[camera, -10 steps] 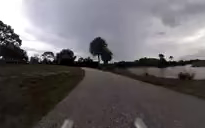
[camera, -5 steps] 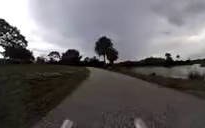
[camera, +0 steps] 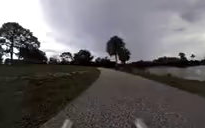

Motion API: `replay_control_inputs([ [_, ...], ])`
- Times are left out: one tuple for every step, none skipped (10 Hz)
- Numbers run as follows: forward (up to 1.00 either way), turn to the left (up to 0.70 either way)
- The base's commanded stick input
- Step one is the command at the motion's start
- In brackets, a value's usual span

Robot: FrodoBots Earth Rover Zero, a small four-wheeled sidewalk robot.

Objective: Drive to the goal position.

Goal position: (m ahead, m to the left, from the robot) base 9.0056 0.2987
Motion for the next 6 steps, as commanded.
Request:
replay_control_inputs([
  [1.0, 0.0],
  [1.0, 0.0],
  [1.0, 0.0],
  [1.0, 0.0],
  [1.0, 0.0],
  [1.0, 0.0],
])
